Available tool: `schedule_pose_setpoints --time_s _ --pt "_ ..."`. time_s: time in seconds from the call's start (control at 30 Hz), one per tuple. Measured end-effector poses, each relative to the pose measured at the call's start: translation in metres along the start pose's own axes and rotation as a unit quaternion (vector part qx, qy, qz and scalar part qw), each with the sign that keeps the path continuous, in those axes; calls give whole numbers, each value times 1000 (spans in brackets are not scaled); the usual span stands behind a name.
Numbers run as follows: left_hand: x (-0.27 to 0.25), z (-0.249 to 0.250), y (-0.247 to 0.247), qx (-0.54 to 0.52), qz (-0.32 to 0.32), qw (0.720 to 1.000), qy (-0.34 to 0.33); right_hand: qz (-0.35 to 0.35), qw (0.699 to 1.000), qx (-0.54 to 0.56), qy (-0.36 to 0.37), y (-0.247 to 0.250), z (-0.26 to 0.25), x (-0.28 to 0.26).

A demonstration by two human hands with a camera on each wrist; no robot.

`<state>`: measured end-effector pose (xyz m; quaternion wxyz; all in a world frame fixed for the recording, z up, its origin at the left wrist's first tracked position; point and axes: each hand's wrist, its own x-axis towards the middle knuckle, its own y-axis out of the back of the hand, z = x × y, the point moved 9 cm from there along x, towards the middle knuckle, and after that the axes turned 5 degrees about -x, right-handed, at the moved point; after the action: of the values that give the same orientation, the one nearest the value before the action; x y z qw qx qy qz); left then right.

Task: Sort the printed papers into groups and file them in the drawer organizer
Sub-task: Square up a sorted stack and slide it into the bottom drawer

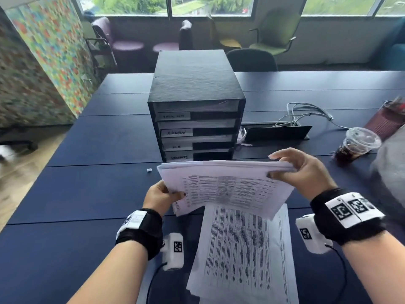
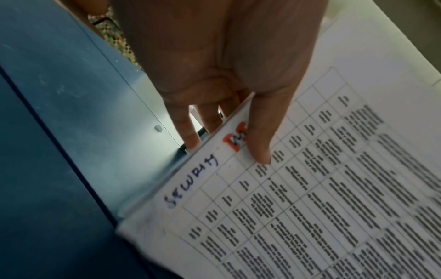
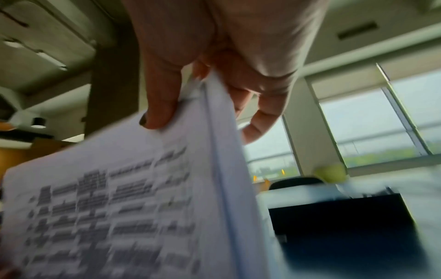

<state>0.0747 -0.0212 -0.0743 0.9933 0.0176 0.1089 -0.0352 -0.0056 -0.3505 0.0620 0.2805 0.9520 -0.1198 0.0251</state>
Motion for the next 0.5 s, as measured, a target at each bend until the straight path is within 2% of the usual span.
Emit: schedule_pose_setpoints --time_s 0.1,0.23,0.4,0.5 --pt "-1 6 -5 -8 3 1000 -26 35 994 79 -62 -9 36 -11" --pt "-6 17 -18 -57 -12 997 -45 60 964 226 -124 -21 77 -28" --pt "-8 19 -23 -78 -23 996 -39 56 975 147 -156 -41 92 -29" --pt "-8 25 -17 -96 -29 994 -50 80 969 185 -142 -36 87 -25"
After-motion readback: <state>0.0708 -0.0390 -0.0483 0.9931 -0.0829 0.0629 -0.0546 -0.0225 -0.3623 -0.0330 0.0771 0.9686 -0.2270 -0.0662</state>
